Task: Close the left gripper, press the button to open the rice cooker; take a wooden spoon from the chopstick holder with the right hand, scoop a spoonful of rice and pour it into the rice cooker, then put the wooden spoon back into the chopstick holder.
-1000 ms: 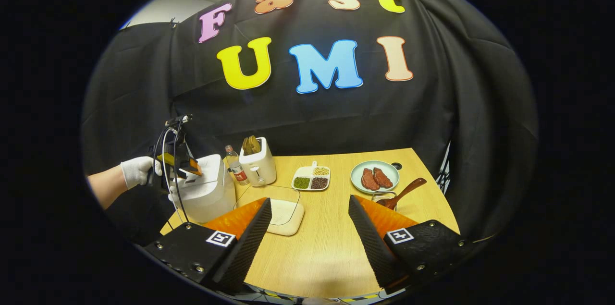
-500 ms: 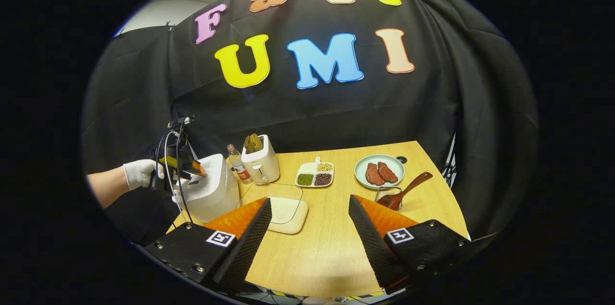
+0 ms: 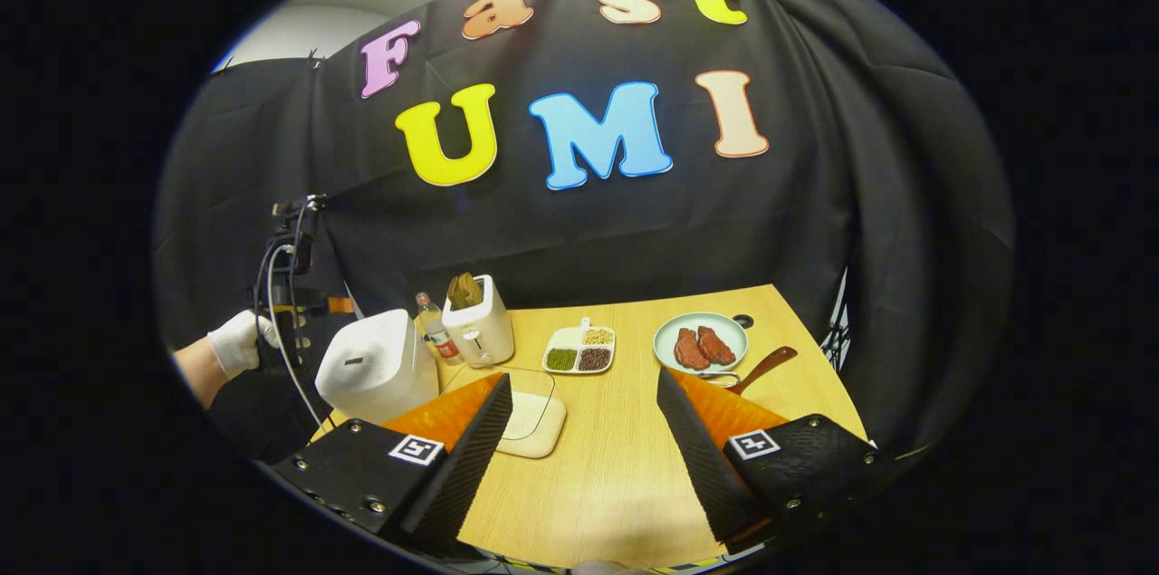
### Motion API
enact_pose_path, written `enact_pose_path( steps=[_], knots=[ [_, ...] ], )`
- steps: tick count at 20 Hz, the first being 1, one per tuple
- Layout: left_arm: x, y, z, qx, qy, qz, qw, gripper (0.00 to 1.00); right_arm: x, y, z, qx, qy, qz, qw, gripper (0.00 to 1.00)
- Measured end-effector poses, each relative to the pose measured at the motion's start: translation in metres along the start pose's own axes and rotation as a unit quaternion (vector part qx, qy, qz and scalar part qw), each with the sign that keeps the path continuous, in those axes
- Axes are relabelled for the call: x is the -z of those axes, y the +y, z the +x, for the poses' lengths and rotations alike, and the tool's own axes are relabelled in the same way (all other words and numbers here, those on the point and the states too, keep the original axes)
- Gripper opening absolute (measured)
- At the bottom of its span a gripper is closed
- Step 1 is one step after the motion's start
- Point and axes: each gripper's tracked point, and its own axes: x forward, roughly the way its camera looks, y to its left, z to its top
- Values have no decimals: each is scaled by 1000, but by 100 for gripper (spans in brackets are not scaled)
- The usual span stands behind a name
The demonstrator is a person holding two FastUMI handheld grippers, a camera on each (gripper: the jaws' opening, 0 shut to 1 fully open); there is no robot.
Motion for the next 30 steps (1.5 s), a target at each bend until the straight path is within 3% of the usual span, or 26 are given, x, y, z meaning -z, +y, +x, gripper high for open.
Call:
enact_pose_path(
  steps=[5, 10, 11, 12, 19, 25, 30],
  knots=[
    [-57, -27, -123, 32, -157, -2, 987, 99, -34, -5, -9, 16, -60, -22, 998, 98],
    [-67, -51, -240, 72, -238, -41, 968, 100, -63, -7, -25, 34, -126, -31, 991, 98],
    [-69, -48, -255, 71, -248, -42, 965, 100, -67, -5, -27, 34, -134, -31, 990, 94],
    [-67, -51, -271, 77, -253, -44, 963, 100, -71, -4, -29, 33, -141, -32, 989, 98],
    [-36, -73, -312, 102, -241, -49, 964, 100, -88, 0, -47, 47, -181, -44, 981, 98],
    [-45, -86, -333, 106, -270, -23, 957, 96, -92, 4, -55, 46, -189, -43, 980, 98],
    [-44, -87, -335, 119, -258, -45, 958, 99, -91, 4, -57, 48, -186, -49, 980, 98]
  ],
)
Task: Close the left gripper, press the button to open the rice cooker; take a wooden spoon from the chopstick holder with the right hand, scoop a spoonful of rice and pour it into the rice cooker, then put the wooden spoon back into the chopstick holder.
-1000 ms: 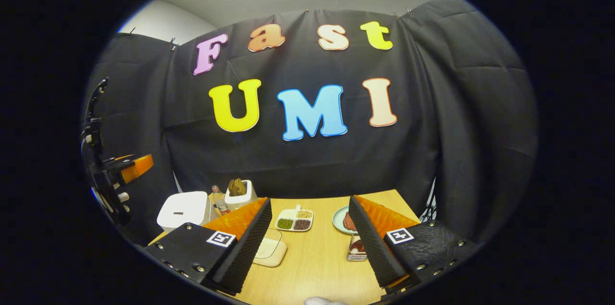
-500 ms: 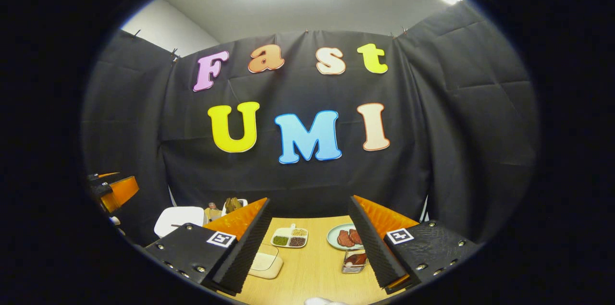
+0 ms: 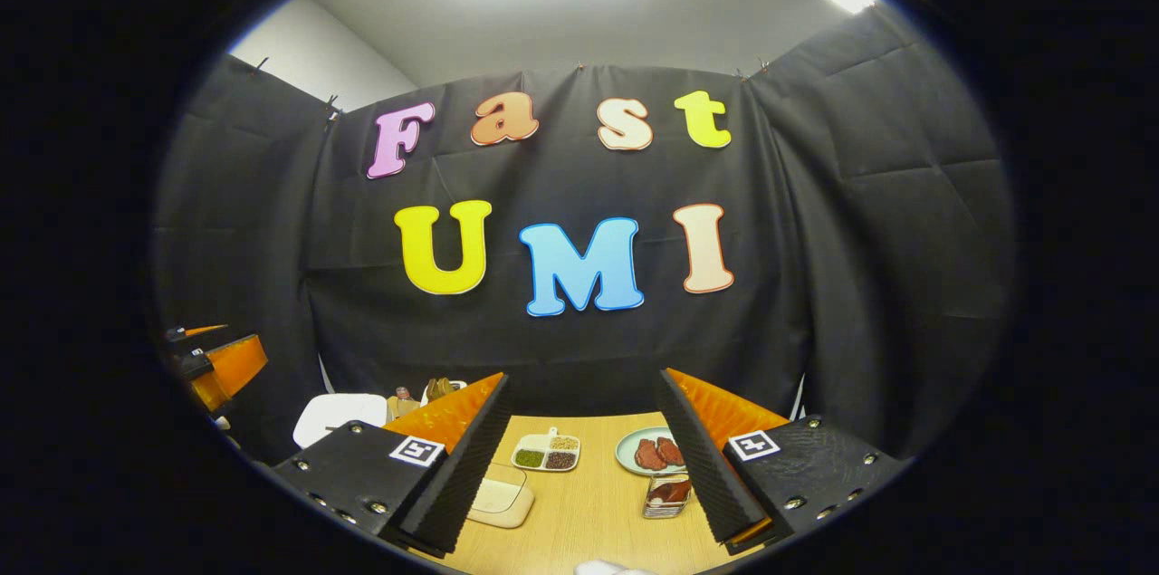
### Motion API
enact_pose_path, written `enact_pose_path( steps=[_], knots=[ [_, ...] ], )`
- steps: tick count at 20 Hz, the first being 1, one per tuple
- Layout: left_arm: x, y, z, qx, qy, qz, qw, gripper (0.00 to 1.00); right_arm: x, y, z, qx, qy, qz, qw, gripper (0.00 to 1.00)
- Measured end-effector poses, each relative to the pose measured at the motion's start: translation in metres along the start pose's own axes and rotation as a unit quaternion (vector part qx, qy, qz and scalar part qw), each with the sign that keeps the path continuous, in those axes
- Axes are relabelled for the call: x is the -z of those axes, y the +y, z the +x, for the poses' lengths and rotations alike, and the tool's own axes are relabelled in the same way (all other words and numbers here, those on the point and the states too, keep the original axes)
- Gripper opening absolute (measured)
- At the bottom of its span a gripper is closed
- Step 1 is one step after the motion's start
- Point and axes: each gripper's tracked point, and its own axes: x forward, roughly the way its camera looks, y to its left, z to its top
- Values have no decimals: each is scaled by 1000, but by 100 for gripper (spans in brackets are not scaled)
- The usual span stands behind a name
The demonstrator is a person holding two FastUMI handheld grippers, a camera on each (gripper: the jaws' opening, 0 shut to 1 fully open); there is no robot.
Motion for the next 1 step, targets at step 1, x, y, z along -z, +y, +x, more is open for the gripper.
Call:
enact_pose_path(
  steps=[1],
  knots=[
    [0, 0, 1, 0, 0, 0, 1000, 100, 0, 0, 0, 0, 1, -2, 1000, 98]
  ],
)
